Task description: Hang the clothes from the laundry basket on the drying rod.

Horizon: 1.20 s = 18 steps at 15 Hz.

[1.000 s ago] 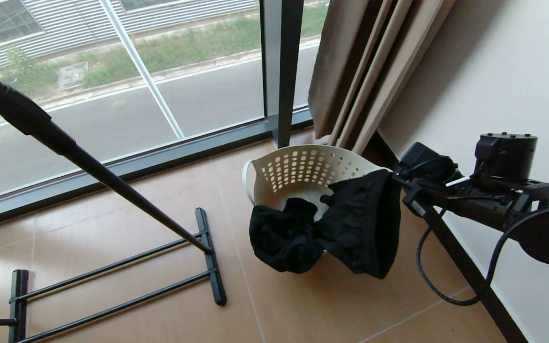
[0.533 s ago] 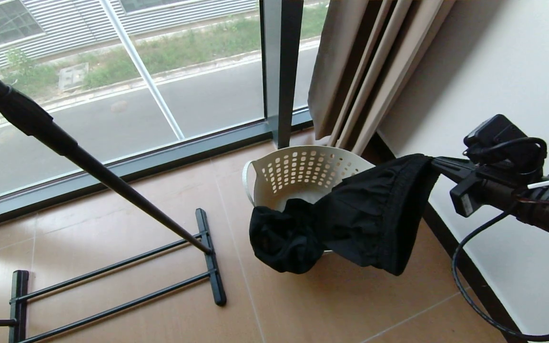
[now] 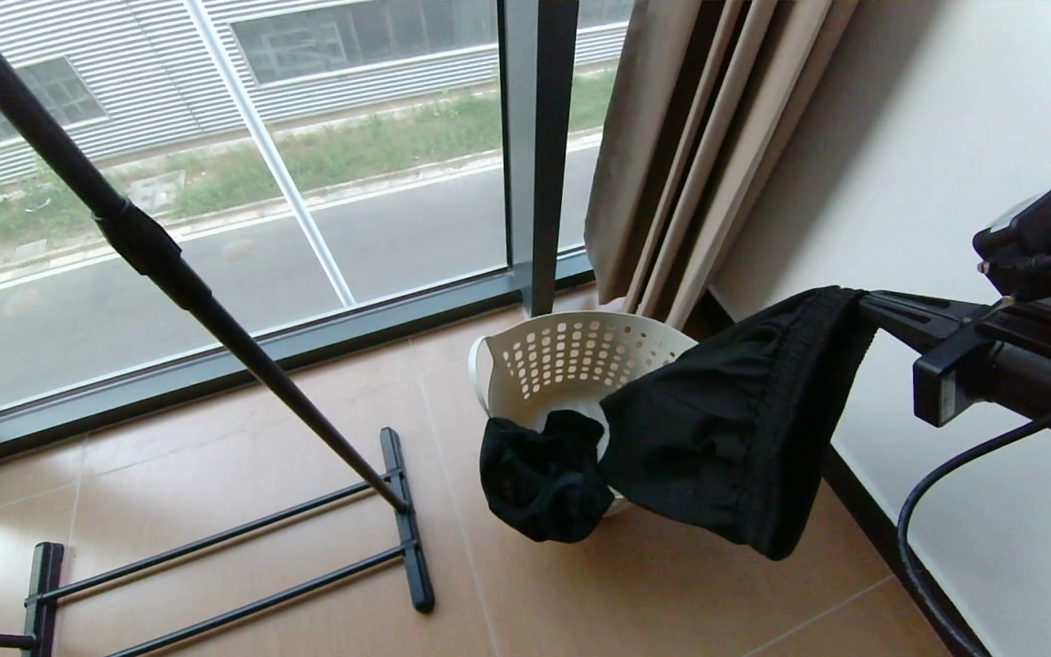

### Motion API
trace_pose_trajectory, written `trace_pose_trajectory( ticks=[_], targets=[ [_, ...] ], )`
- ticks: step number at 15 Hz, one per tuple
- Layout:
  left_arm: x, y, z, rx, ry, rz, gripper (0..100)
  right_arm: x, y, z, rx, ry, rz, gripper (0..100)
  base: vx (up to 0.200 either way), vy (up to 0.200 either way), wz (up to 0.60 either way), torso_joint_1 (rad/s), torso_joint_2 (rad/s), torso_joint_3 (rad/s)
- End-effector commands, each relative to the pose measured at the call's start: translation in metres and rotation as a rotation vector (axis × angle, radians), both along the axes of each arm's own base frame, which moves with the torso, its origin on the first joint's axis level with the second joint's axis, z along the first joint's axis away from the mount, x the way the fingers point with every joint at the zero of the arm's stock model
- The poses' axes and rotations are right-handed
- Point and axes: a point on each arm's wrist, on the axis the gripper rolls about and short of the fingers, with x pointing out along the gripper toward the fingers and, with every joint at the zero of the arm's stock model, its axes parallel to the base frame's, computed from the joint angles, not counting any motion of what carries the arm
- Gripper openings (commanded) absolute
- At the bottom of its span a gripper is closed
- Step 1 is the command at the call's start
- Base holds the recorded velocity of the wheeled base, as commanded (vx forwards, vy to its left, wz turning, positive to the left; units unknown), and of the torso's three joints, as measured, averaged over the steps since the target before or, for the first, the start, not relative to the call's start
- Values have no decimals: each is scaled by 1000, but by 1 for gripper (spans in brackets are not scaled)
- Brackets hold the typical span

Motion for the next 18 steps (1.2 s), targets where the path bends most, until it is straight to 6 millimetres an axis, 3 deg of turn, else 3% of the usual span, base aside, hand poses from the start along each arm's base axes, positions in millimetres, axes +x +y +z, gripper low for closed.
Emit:
trace_pose_trajectory(
  ticks=[1, 6, 18],
  targets=[
    [0, 0, 0, 0, 1, -1, 100, -1, 0, 0, -1, 1, 7, 0, 0, 0, 0, 2, 7, 207],
    [0, 0, 0, 1, 1, 1, 100, 1, 1, -5, -8, 15, 13, 0, 0, 0, 0, 49, -155, 93],
    [0, 0, 0, 0, 1, 1, 100, -2, 0, -6, -25, 8, 14, 0, 0, 0, 0, 174, -489, -113]
  ],
)
